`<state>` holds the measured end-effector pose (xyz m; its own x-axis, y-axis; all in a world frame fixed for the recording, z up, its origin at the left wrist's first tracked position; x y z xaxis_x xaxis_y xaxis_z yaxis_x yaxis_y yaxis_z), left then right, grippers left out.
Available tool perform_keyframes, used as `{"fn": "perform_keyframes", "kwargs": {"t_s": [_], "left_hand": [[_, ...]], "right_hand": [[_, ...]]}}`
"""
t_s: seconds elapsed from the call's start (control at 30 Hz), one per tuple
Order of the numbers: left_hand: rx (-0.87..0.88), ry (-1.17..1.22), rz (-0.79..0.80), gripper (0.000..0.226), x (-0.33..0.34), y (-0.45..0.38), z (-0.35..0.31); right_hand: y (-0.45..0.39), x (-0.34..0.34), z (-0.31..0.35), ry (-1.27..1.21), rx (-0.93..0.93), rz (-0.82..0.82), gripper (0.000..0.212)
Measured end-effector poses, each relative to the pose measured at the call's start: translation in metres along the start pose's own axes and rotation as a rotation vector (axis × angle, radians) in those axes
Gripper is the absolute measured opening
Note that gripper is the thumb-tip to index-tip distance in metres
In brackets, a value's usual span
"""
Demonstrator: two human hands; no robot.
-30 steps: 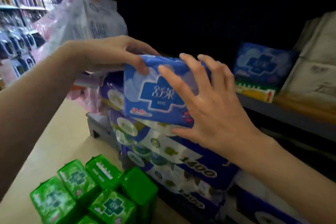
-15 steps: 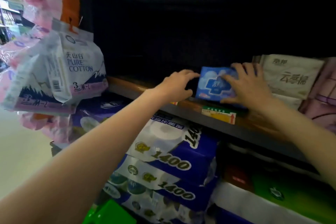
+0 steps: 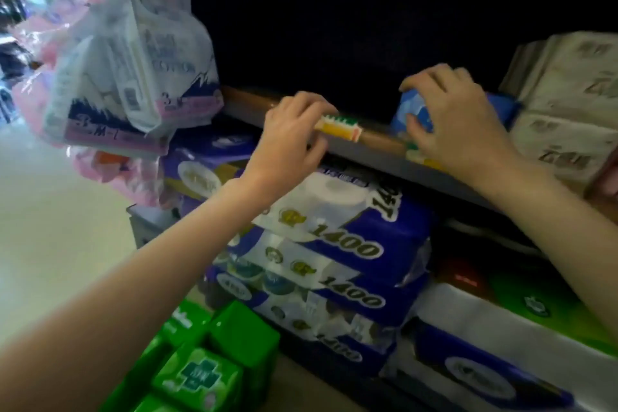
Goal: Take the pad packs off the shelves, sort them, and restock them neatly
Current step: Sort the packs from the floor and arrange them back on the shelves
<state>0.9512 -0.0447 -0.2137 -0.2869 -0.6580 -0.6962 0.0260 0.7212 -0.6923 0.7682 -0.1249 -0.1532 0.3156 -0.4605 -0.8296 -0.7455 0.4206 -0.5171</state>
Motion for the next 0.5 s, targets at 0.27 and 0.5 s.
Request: {"fn": "perform_keyframes", "kwargs": {"t_s": [0.27, 0.5], "left_hand": [[-0.274, -0.151, 0.220, 0.027, 0.020, 0.213, 0.091], [-0.464, -0.208, 0.885, 0.051, 0.058, 0.309, 0.123]], "right_hand": [[0.091, 0.151, 0.186, -0.345, -0.313, 0.717, 0.048], [0.116, 0.290, 0.224, -0.422, -0.041, 1.258, 0.057]]}}
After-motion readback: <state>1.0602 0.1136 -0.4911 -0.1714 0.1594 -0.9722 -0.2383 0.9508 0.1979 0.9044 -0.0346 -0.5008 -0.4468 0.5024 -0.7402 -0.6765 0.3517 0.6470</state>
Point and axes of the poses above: each hand's wrist, its own y-axis away from the middle knuckle, its own x-axis out of the palm, z = x × y, the point moved 2 cm from there along -y, towards the middle knuckle, and after that the axes turned 14 degrees about z, right-handed, at the moved point
